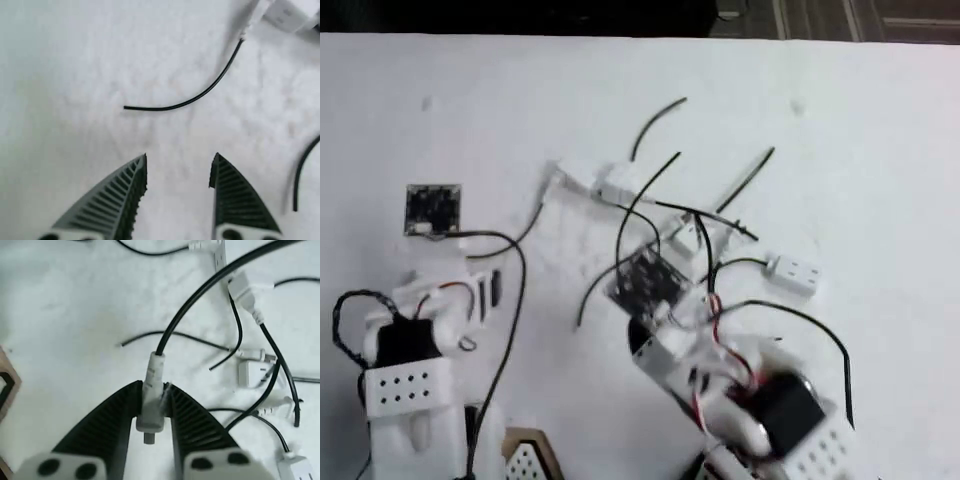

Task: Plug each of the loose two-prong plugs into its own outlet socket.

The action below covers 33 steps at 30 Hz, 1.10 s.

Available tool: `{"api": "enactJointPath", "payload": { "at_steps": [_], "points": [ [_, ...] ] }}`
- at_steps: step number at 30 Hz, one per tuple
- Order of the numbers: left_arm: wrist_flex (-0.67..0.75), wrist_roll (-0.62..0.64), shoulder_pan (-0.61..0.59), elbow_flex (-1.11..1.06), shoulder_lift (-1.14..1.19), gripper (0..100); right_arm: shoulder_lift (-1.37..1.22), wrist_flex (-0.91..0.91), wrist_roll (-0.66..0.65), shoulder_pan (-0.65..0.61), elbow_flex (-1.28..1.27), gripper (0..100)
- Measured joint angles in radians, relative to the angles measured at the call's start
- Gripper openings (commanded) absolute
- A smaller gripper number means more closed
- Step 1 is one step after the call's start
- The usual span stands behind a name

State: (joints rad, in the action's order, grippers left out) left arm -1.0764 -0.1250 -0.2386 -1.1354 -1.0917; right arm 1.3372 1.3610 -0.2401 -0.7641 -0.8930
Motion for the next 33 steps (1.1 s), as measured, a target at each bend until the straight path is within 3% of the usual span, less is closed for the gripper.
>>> {"api": "enactJointPath", "payload": {
  "at_steps": [10,23,30,33],
  "points": [
    [-0.074,0.163,0.304,0.167,0.000,21,0.192,-0.210,0.058,-0.060,-0.212,1.6],
    [-0.084,0.207,0.471,0.187,-0.021,21,0.222,-0.493,0.060,-0.130,-0.416,1.6],
    [-0.084,0.196,0.563,0.049,-0.324,21,0.222,-0.537,0.060,-0.137,-0.465,1.6],
    [-0.081,0.121,0.608,-0.043,-0.526,18,0.222,-0.537,0.060,-0.137,-0.466,1.6]
  ]
}}
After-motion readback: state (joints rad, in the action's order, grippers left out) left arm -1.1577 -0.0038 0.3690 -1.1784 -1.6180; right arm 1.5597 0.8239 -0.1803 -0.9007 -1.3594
